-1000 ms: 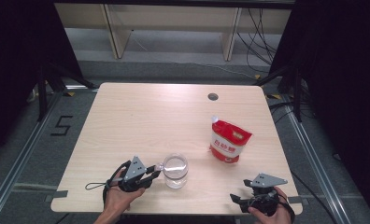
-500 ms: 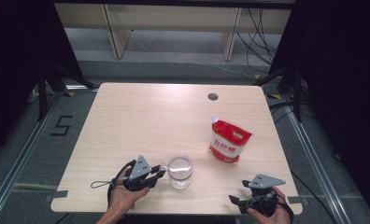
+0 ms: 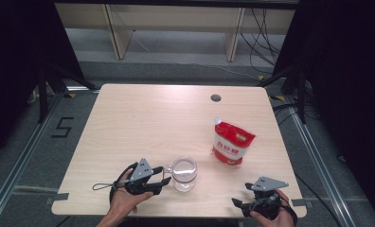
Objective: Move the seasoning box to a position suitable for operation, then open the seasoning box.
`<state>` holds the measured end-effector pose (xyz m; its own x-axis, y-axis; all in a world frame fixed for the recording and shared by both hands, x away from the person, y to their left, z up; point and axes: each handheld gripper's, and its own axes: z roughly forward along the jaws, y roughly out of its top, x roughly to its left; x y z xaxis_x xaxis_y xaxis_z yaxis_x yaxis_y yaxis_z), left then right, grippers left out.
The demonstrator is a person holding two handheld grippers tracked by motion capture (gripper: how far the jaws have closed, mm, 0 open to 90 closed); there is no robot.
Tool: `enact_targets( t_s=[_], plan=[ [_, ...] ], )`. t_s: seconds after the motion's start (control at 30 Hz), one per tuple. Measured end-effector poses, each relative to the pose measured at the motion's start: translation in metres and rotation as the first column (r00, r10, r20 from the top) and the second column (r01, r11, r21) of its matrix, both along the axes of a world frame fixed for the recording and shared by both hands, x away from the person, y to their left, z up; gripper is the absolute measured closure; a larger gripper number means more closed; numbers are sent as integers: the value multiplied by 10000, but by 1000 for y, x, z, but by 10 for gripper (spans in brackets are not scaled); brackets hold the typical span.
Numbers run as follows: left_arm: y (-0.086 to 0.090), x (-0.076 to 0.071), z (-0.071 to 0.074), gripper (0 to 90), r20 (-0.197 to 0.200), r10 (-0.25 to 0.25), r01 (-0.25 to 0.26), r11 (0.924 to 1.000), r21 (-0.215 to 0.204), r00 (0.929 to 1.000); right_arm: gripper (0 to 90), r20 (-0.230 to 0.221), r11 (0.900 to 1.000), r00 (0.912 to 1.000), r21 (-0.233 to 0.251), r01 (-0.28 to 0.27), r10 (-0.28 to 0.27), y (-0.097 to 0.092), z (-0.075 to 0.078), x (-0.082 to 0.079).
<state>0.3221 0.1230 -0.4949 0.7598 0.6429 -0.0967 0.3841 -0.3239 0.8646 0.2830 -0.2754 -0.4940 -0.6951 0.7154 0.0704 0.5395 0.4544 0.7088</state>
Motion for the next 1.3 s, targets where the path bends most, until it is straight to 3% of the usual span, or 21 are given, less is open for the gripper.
enact_targets(
  t_s=[0.23, 0.37, 0.4, 0.43, 0.53, 0.6, 0.73, 0.83, 1.0, 1.1, 1.2, 1.3],
  plan=[
    [9, -6, 11, 254, -564, 160, -184, 9989, -433, 9983, 237, -23, 9999, 9999, 12, -109, 109, 0, -1, 1],
    [10, -8, 17, 245, -465, 62, -91, 9980, -632, 9989, 240, 26, 9999, 9999, 0, -149, 149, 0, -1, 1],
    [10, -8, 19, 245, -463, 93, -126, 9974, -706, 9989, 240, -306, 9997, 9993, 97, 224, -221, 2, 0, -2],
    [10, -8, 20, 246, -485, 72, -109, 9969, -781, 9988, 240, -16, 10000, 10000, 36, -1, 1, 0, -1, 1],
    [10, -11, 24, 247, -423, -25, -9, 9966, -822, 9991, 238, -29, 9999, 9999, 86, -139, 139, 0, -1, 2],
    [11, -12, 27, 250, -352, -32, 3, 9967, -807, 9994, 236, -127, 9999, 9999, 132, 71, -70, 1, 0, 1],
    [14, -13, 31, 277, -416, -1, -46, 9937, -1121, 9991, 232, -11, 9999, 10000, 124, 75, -75, 3, 0, 1],
    [16, -12, 34, 341, -33, -72, 68, 9941, -1079, 10000, 230, 78, 9998, 10000, 162, -62, 60, 3, 0, 1],
    [15, -13, 38, 502, 181, 3, 22, 9904, -1380, 9998, 210, 160, 9995, 9998, 292, -101, 97, 3, 2, 0],
    [14, -11, 42, 613, 554, 96, -23, 9914, -1306, 9984, 204, 127, 9988, 9992, 313, -372, 368, 4, 2, 1],
    [13, -10, 46, 706, 823, 222, -128, 9935, -1131, 9964, 204, 255, 9993, 9997, 372, -39, 30, 5, 3, -1],
    [12, -9, 46, 782, 1023, 163, -63, 9952, -976, 9946, 209, 338, 9996, 9994, 254, -79, 70, 5, 3, 0]
  ],
)
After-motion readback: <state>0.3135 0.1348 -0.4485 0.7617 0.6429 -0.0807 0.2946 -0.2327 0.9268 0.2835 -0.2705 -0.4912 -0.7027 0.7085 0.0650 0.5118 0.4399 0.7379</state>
